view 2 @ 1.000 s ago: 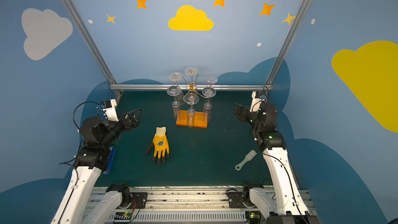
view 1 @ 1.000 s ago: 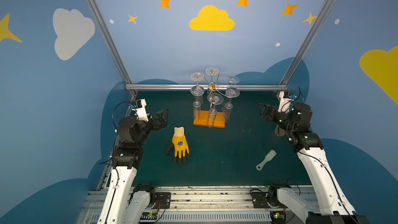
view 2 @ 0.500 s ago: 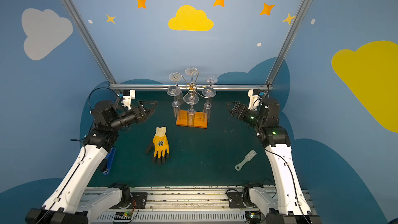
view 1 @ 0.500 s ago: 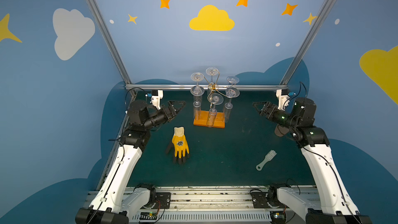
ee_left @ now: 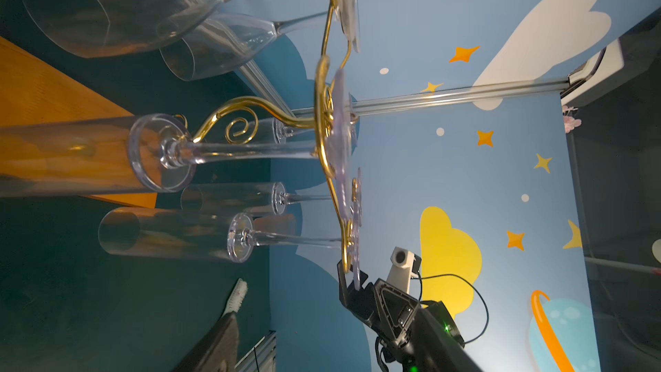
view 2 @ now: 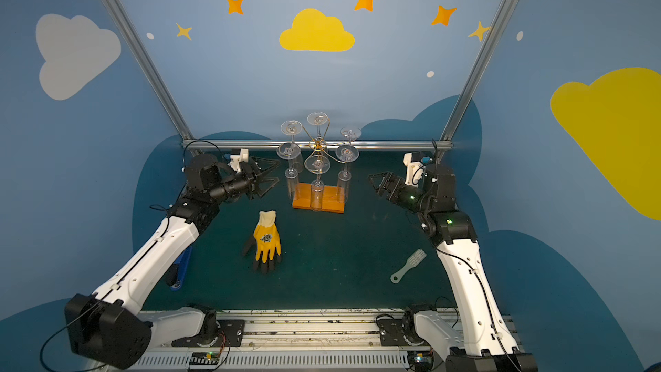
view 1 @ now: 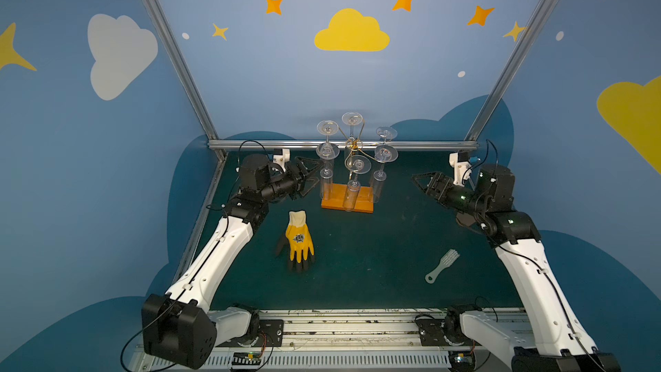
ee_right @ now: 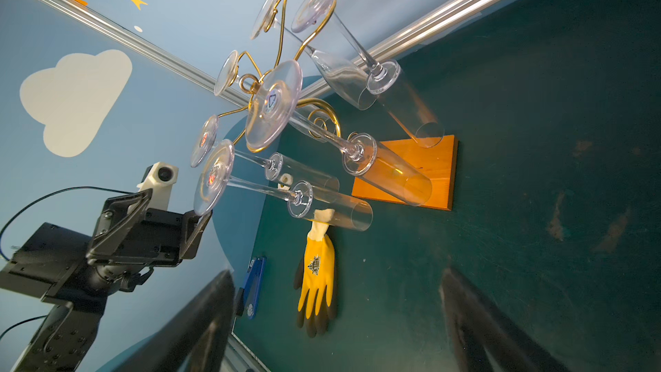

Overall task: Take the wine glass off the wine glass rack
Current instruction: Pick up the wine glass from the wine glass rack.

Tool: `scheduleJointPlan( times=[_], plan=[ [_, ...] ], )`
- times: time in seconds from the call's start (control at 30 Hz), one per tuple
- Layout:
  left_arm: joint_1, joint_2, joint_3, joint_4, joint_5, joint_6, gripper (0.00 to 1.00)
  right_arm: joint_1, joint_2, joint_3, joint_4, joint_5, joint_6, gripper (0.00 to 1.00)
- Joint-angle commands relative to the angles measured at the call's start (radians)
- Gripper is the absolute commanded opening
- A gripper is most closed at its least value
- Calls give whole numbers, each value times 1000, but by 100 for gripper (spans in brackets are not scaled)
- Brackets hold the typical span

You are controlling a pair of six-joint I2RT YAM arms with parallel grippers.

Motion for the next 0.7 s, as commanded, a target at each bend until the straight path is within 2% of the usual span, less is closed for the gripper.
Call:
scheduleJointPlan(
  times=[0.0, 0.13, 0.37, 0.67],
  plan=[
    [-6, 29, 64, 46, -2, -13, 74, 7, -16, -13, 18, 15, 4, 89],
    [-8, 58, 80, 48, -17, -16, 70, 8, -15, -11, 3, 18, -2, 89],
    [-14, 100, 102, 58, -19, -33, 56, 9, -18, -19, 4, 24, -4, 88],
    [-34, 169, 156, 81, 1, -59, 46, 9, -8, -13, -5, 14, -16, 88]
  ],
)
